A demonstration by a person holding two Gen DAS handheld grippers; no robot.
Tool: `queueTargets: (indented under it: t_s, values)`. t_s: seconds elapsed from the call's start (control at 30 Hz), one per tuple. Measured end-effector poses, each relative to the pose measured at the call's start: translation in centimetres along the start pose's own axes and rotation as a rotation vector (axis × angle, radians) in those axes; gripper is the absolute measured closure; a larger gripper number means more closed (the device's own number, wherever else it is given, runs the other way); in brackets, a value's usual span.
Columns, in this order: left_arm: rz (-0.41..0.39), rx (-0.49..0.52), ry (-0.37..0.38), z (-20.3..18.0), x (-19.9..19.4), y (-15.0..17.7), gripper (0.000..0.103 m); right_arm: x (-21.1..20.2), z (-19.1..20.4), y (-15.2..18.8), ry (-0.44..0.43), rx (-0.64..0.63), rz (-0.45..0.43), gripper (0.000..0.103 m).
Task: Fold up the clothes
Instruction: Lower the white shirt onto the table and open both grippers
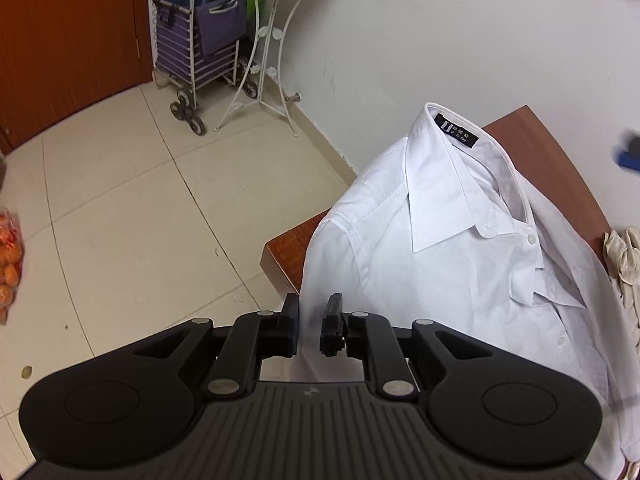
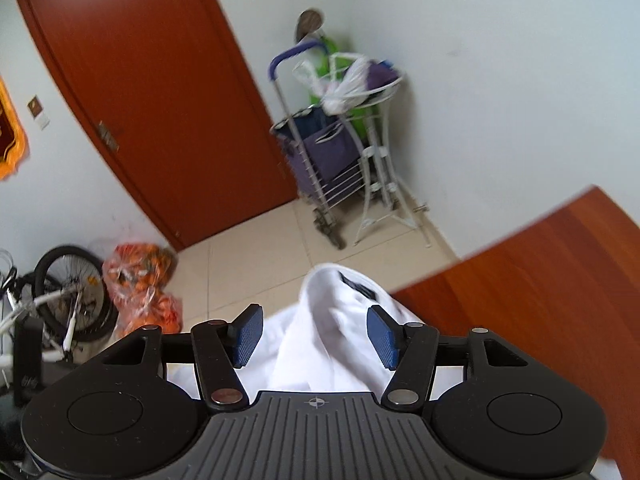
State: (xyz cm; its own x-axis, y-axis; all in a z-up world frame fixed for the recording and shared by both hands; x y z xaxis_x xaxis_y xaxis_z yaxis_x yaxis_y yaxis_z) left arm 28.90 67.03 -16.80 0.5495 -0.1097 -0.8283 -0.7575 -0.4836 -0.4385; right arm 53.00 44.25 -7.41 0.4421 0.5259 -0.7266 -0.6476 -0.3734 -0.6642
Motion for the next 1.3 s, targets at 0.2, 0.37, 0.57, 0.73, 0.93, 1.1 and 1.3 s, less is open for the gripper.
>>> queueTargets:
  t_s: [0.2, 0.37, 0.57, 0.73, 0.93, 1.1, 1.3]
  values:
    - [-0.061, 0.005, 0.004, -0.9, -2.1, -0.1, 0.078, -7.9, -5.0, 5.5, 0.087, 0.09, -0.043, 0.043]
    - [-0.096, 0.06, 0.04, -2.6, -2.6, -1.4, 0.073, -14.6, -7.7, 10.7, 0.193, 0.177, -0.068, 0.042]
    - [-0.102, 0.163, 0.13, -7.8, -2.6, -0.8, 0.069, -22.4, -11.0, 17.7, 0.342, 0.322, -0.094, 0.042]
    - [-0.087, 0.237, 0.23, -12.3, -2.2, 2.0, 0.064, -28.3, -13.0, 23.9, 0.445, 0.418, -0.085, 0.042]
    - [-0.048, 0.341, 0.317, -17.3, -2.3, 8.0, 0.054, -32.2, -15.2, 31.3, 0.487, 0.51, -0.051, 0.042]
    - [-0.026, 0.373, 0.32, -19.7, -3.0, 13.8, 0.051, -32.0, -17.2, 37.0, 0.473, 0.559, 0.005, 0.042]
    - [-0.016, 0.397, 0.319, -21.9, -3.6, 20.1, 0.047, -30.0, -18.5, 41.0, 0.409, 0.575, 0.047, 0.042]
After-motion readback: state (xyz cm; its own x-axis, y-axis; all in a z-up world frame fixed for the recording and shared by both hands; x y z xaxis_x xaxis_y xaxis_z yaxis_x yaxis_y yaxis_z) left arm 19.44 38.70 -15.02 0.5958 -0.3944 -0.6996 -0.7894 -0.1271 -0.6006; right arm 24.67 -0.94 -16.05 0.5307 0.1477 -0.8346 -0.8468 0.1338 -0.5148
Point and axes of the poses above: each gripper's, at about its wrist camera, not at the fingertips, and x roughly the way its jaws point, z to its left, y to its underside, the point moved 7 cm from there along x, roughly the way its jaws point, and after that the axes turned 11 degrees about y, right-handed, at the moved point
